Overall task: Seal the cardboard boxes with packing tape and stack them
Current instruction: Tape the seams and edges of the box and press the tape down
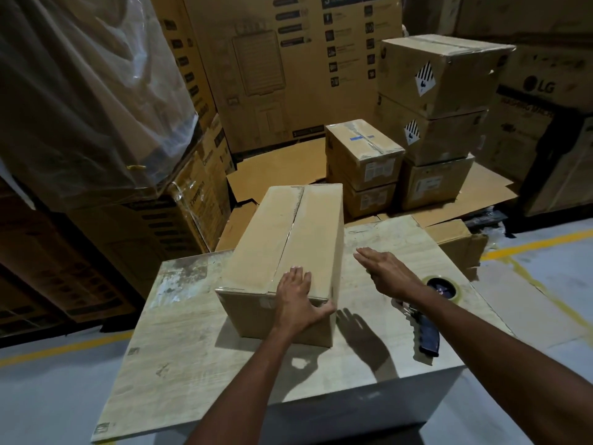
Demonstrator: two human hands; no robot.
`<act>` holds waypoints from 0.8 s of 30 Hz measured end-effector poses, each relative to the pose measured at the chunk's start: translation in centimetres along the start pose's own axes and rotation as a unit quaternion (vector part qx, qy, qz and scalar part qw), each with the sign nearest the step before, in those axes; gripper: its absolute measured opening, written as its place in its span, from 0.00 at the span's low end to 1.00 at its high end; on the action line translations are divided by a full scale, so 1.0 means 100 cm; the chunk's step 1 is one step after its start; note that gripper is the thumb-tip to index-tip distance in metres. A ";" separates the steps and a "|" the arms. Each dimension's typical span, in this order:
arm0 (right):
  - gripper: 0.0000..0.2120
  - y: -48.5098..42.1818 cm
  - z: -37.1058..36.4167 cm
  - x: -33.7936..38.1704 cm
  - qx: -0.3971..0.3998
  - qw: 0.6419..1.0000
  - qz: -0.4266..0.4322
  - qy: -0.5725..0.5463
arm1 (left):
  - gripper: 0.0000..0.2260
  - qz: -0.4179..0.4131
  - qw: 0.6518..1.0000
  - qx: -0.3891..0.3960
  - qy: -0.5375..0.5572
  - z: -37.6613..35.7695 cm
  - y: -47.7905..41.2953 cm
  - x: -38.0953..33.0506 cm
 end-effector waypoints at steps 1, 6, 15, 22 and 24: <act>0.32 -0.003 0.000 0.005 -0.003 1.000 0.014 0.003 | 0.51 -0.010 1.000 -0.009 0.009 0.002 0.004 0.010; 0.38 -0.032 -0.022 0.032 0.037 0.998 0.046 -0.002 | 0.42 -0.054 0.996 -0.039 0.056 0.021 0.033 0.082; 0.43 -0.079 -0.049 0.066 0.090 0.995 0.021 0.026 | 0.40 -0.095 0.995 -0.003 0.017 0.056 0.073 0.211; 0.35 -0.099 -0.049 0.066 0.072 0.996 -0.052 -0.018 | 0.47 0.039 0.999 0.016 -0.021 0.054 0.047 0.205; 0.32 -0.104 -0.047 0.064 0.054 0.996 -0.064 -0.019 | 0.39 0.090 0.996 -0.001 0.009 0.054 0.037 0.198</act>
Point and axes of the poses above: each hand's wrist, its own y-axis away from the middle knuckle, its own z-axis out of the back of the hand, x = y × z, the point moved 9 cm from there along -y, towards the middle knuckle
